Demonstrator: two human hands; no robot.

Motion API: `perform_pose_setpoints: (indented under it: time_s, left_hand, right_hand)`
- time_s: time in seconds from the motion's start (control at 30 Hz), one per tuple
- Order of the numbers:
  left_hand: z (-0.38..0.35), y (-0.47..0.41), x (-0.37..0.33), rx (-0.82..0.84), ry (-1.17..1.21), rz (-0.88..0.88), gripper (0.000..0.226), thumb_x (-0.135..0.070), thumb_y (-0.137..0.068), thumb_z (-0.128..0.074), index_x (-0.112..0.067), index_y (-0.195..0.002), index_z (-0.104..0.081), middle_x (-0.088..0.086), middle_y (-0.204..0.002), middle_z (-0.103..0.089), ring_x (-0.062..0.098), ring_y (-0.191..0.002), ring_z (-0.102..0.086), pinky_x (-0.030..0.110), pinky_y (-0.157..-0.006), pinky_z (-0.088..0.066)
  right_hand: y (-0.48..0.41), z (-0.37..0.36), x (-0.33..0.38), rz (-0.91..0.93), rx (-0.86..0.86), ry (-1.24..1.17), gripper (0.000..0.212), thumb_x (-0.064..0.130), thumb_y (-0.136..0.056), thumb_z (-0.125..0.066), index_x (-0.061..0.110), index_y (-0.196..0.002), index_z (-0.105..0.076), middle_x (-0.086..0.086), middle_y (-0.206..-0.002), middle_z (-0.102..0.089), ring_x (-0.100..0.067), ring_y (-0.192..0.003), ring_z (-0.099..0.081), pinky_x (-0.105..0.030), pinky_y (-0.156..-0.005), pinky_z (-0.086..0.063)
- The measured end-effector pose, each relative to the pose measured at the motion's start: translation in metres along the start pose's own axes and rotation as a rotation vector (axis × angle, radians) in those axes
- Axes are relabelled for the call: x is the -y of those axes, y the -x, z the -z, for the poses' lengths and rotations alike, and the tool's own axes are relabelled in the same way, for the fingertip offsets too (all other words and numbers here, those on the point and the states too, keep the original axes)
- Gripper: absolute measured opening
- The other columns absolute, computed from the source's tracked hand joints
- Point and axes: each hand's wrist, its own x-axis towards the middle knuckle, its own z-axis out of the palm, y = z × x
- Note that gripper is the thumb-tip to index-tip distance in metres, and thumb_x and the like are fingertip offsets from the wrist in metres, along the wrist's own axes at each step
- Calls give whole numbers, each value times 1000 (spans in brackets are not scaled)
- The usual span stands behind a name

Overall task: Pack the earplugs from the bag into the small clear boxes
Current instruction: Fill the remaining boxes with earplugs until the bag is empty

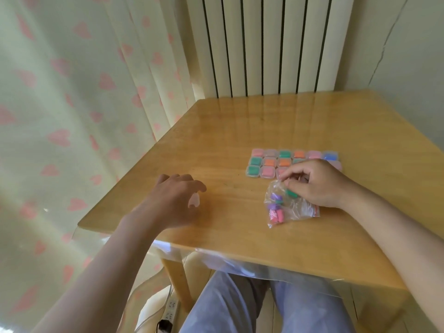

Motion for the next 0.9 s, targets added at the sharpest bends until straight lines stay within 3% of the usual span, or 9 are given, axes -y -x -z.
perform_pose_setpoints:
  time_s: [0.13,0.23,0.33,0.5,0.6,0.7,0.8,0.9]
  left_hand:
    - [0,-4,-5,-39,47,-27,43,-29,-83,-66,-34,-125,-60,-12,-116,-60,15,-106,-57,27,-93,-31]
    - [2,-10,-14,-80,244,-59,43,-22,-78,-70,-27,-121,-65,-10,-109,-62,16,-98,-63,31,-87,-49]
    - [6,-19,-30,-164,400,-124,42,-17,-78,-71,-21,-119,-66,-9,-107,-64,10,-92,-64,30,-77,-57]
    - [4,-47,-75,-327,581,-264,31,-18,-79,-67,-12,-109,-67,-3,-100,-68,10,-85,-65,25,-71,-55]
    - [-7,-68,-102,-430,653,-347,26,-18,-80,-71,-7,-103,-69,1,-96,-69,14,-79,-65,30,-71,-55]
    - [-19,-87,-121,-502,679,-456,19,-10,-80,-77,0,-97,-71,8,-97,-70,19,-75,-65,29,-68,-54]
    - [-29,-100,-127,-541,765,-475,19,-12,-82,-78,0,-96,-73,8,-99,-71,20,-80,-69,34,-69,-57]
    - [-36,-103,-128,-526,905,-444,21,-12,-82,-78,-2,-100,-72,7,-98,-72,18,-85,-72,36,-72,-61]
  right_hand:
    - [1,1,1,0,0,6,21,10,-92,-66,29,-88,-74,39,-64,-61,12,-61,-57,-6,-59,-41]
    - [2,3,4,2,2,8,18,9,-92,-66,24,-91,-75,37,-58,-59,12,-60,-55,-5,-59,-40]
    - [4,6,5,4,-1,27,16,10,-92,-65,19,-96,-78,35,-53,-55,11,-59,-54,-5,-60,-38]
    - [5,17,3,11,-13,8,16,15,-94,-65,23,-98,-78,39,-51,-53,11,-66,-56,-20,-86,-46]
    - [3,22,0,-17,-18,-181,17,12,-95,-63,16,-102,-78,31,-66,-66,13,-75,-61,-10,-76,-44]
    - [0,25,-5,-58,4,-300,17,13,-97,-61,13,-106,-75,5,-76,-73,5,-70,-64,-9,-66,-44]
    - [-3,26,-12,-102,-26,-340,13,14,-95,-65,11,-104,-74,0,-73,-72,2,-66,-64,-8,-57,-42]
    - [-6,24,-15,-138,-69,-385,12,13,-91,-70,10,-102,-72,4,-65,-70,-2,-69,-67,-9,-57,-43]
